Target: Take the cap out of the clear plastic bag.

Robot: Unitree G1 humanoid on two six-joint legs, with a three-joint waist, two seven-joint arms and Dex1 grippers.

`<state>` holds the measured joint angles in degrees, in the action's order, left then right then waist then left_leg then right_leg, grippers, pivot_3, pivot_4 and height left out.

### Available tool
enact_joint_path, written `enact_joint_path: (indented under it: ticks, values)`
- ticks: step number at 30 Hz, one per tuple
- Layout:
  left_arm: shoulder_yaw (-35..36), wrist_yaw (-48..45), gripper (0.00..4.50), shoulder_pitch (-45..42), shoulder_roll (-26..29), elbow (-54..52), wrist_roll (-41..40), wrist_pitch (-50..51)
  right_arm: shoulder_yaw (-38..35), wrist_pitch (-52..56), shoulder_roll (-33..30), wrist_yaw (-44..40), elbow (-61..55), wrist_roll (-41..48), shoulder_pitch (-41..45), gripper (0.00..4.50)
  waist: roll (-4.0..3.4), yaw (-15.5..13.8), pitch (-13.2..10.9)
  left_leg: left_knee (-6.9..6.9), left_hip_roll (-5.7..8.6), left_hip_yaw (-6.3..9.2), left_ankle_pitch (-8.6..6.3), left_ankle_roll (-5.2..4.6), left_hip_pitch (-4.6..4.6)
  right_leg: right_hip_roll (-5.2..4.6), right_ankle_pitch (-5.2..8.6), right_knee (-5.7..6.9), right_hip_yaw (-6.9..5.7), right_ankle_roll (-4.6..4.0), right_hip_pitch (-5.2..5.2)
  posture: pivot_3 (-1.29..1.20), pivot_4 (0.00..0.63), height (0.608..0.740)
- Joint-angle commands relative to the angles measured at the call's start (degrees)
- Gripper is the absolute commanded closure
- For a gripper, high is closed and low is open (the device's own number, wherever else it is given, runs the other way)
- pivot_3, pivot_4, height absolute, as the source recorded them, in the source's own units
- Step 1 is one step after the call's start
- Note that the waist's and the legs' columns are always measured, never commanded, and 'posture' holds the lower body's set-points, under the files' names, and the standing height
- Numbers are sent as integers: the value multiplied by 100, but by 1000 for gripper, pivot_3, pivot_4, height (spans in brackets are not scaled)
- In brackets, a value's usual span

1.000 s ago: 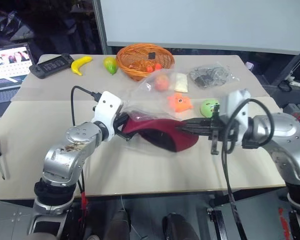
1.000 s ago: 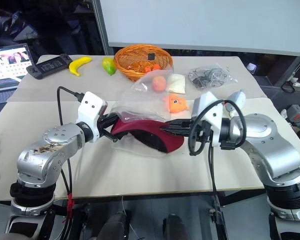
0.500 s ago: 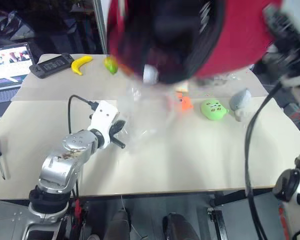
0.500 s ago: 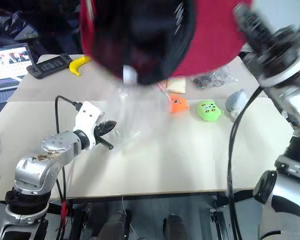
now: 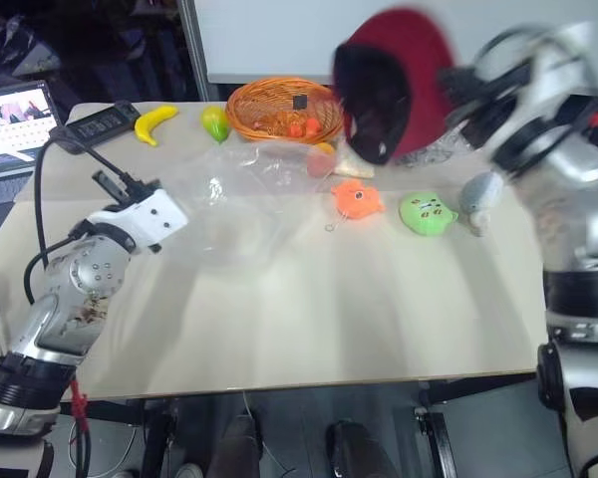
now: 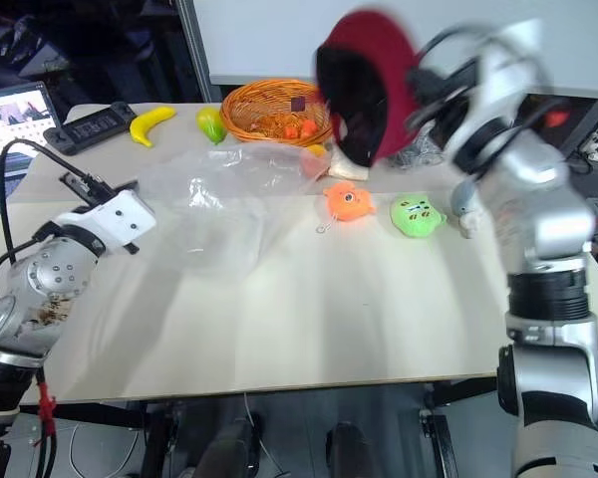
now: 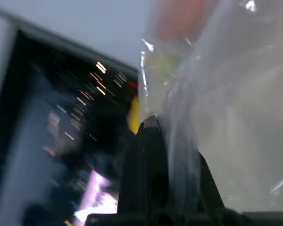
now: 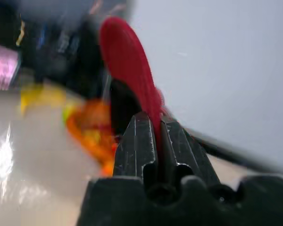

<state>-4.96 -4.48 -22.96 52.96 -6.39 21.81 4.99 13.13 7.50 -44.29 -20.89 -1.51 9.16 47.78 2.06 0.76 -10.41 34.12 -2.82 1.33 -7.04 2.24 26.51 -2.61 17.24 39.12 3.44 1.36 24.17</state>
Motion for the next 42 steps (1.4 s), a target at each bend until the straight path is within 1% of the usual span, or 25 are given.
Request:
enact_joint_path:
  ticks: [1,2,4,5,7,10,11,13,15,16,17,21,23,24,25,26,30,32,33,34,35,37,39,41,42]
  values:
    - [39,340,4500,241,195,69,769,-675,820,-1495,-320,458,-58,-2553,-297,4477,0,-7,0,4,1,-5,0,0,3,-1,-1,3,4,1,5,0,150,740]
    - [-59,304,4500,431,130,151,859,-723,1131,-1761,-385,553,53,-3189,-445,4477,0,-21,0,7,1,-7,0,0,3,-1,-1,3,6,3,3,0,150,740]
    - [-189,244,4500,686,8,316,1026,-748,1410,-2040,-372,618,227,-3816,-662,4477,-1,-23,0,12,2,-14,0,1,-4,-3,-5,5,11,8,-2,0,150,740]
    - [-262,279,4500,900,-94,501,1130,-672,1444,-2116,-277,738,339,-3944,-849,4477,1,-13,2,13,2,-17,1,1,-15,-2,-9,5,14,11,-11,0,150,740]
    - [-223,492,4500,1470,-511,781,960,-711,1638,-2131,0,772,561,-4149,-1307,4477,3,-1,9,16,-2,-22,1,1,-33,3,-12,6,18,10,-26,0,150,740]
    - [-136,514,4500,1891,-878,1113,832,-760,1663,-2088,329,708,732,-4338,-1686,4477,2,16,20,17,-7,-24,-1,-1,-51,4,-12,8,21,9,-47,0,150,740]
    - [2,560,4500,2005,-936,1213,754,-796,1597,-1858,445,566,880,-4281,-1780,4477,-14,29,28,17,-7,-23,-1,-1,-71,5,-12,8,21,9,-64,0,150,740]
    - [197,639,4500,2117,-1000,1294,676,-873,1482,-1610,582,377,1049,-4241,-1881,4477,-21,96,37,4,-5,-43,-5,-4,-153,3,-11,4,43,11,-135,0,150,740]
    - [398,608,3961,2182,-1089,1311,518,-848,1010,-1116,960,257,1177,-3620,-1963,3700,0,152,51,-20,-5,-48,-6,-4,-238,1,-6,-12,44,12,-213,0,150,740]
    - [478,608,3711,2210,-1137,1306,444,-882,877,-1066,1059,200,1239,-3454,-1972,3420,6,170,55,-27,-12,-50,-7,-4,-266,4,-2,-16,44,8,-239,0,150,740]
    - [531,609,3244,2234,-1176,1293,403,-910,791,-1056,1115,145,1272,-3378,-1984,3027,7,172,56,-27,-14,-50,-7,-4,-287,4,1,-18,42,7,-264,0,150,740]
    - [602,481,1845,2287,-1222,1207,371,-902,650,-1104,1134,15,1506,-3378,-1838,1699,6,192,56,-27,-14,-52,-6,-4,-303,4,1,-20,45,7,-276,0,150,740]
    - [643,410,988,2324,-1257,1112,332,-922,588,-1174,1117,-108,1526,-3308,-1819,885,6,180,56,-28,-15,-52,-7,-4,-303,6,2,-20,45,6,-276,0,150,740]
    - [653,380,804,2342,-1267,1056,332,-920,554,-1181,1112,-187,1500,-3258,-1826,702,6,175,56,-28,-15,-52,-7,-4,-302,5,2,-20,45,6,-276,0,150,740]
    - [660,324,277,2362,-1275,1006,311,-932,511,-1174,1120,-300,1456,-3163,-1846,257,6,173,56,-28,-14,-52,-7,-4,-302,4,2,-21,45,7,-277,0,150,740]
    - [656,221,63,2387,-1277,945,265,-935,461,-1158,1131,-439,1387,-3042,-1872,59,6,172,56,-28,-13,-52,-7,-4,-302,3,2,-21,45,8,-278,0,150,740]
    - [844,-575,63,2686,-1288,427,-405,-820,174,-642,1039,-1683,742,-2019,-2124,59,5,172,57,-29,-13,-53,-11,-9,-301,2,4,-25,45,8,-280,0,150,740]
    - [1097,-1212,63,2959,-1248,-55,-1100,-610,-6,101,826,-2483,231,-1387,-2284,59,5,163,57,-29,-13,-53,-14,-13,-299,0,5,-26,45,8,-280,0,150,740]
    - [1319,-1671,63,3198,-1178,-528,-1689,-459,-279,548,764,-2748,-4,-922,-2236,59,5,164,57,-29,-14,-53,-17,-14,-293,-1,6,-30,44,8,-280,0,150,740]
    - [1475,-1988,63,3359,-1131,-857,-2082,-346,-478,844,731,-2885,-158,-619,-2189,59,6,169,56,-28,-14,-54,-19,-15,-292,-4,6,-32,44,9,-280,0,150,740]
    - [1584,-2187,63,3459,-1109,-1075,-2315,-249,-604,1046,714,-2946,-256,-435,-2149,59,5,176,55,-27,-16,-54,-20,-14,-282,-3,6,-38,42,8,-277,0,150,740]
    - [1911,-2597,63,3675,-1096,-1620,-3050,130,-1068,1753,807,-2948,-180,143,-1885,59,5,168,55,-27,-16,-54,-21,-14,-275,-6,6,-40,43,8,-271,0,150,740]
    - [2272,-2725,63,3775,-1191,-1935,-3558,370,-1549,2365,901,-2888,-22,685,-1618,59,16,186,48,-26,-29,-54,-21,-15,-269,4,8,-41,40,-1,-257,0,150,740]
    - [2729,-2301,63,3762,-1606,-1944,-3969,824,-2216,2657,1210,-2077,619,893,-1250,59,16,182,48,-26,-26,-55,-21,-16,-264,3,8,-40,43,-1,-252,0,150,740]
    - [2888,-2136,63,3757,-1778,-1955,-4122,1023,-2402,2691,1312,-1779,839,893,-1158,59,15,185,48,-26,-25,-56,-21,-16,-266,4,8,-41,43,-1,-252,0,150,740]
